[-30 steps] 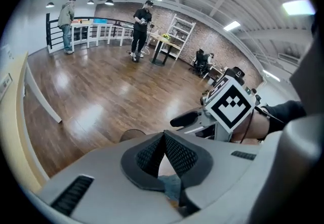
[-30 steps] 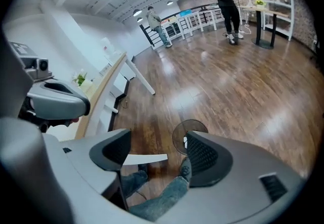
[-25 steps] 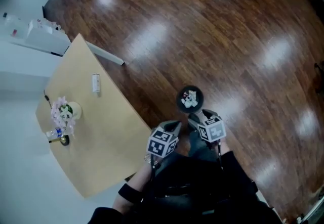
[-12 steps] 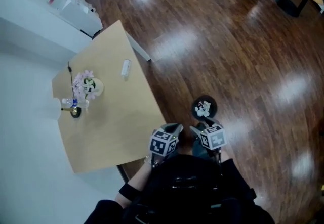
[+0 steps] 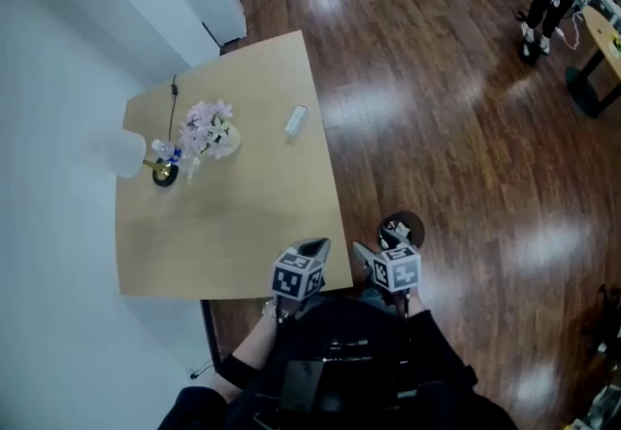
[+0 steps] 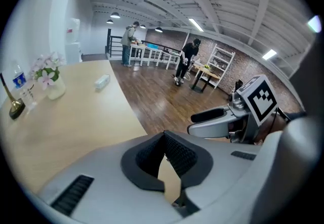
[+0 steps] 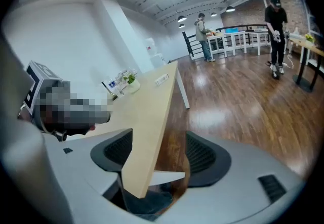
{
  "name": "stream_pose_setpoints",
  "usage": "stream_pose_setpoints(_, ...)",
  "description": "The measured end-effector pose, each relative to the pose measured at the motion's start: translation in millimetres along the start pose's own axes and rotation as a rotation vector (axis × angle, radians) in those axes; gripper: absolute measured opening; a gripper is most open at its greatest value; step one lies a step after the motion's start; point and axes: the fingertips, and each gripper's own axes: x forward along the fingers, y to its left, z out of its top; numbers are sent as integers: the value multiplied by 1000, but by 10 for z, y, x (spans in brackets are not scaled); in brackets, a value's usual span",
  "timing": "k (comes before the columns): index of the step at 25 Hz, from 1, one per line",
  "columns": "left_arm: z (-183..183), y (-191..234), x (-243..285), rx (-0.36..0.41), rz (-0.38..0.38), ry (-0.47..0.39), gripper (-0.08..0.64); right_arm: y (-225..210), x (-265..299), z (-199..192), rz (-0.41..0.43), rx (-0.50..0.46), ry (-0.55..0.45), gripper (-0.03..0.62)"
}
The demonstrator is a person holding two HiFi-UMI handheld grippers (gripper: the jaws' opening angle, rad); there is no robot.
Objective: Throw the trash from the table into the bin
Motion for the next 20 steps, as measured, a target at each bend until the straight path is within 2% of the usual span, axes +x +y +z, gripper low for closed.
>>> stream_pose_setpoints(5, -37, 348, -237, -30, 0, -49, 2, 418, 235, 231, 8, -108, 14, 340)
stream_pose_setpoints(11, -162, 691, -297, -80, -23, -81, 2, 703, 435, 290, -7, -152, 26, 337)
stream_pose_setpoints(15, -163, 847, -236, -129, -17, -83, 2, 663, 664, 448, -8, -170, 55, 334)
stream_pose_setpoints(20, 63, 1235, -41, -193, 51, -82, 2, 487, 1268, 1071, -8, -173, 30, 331)
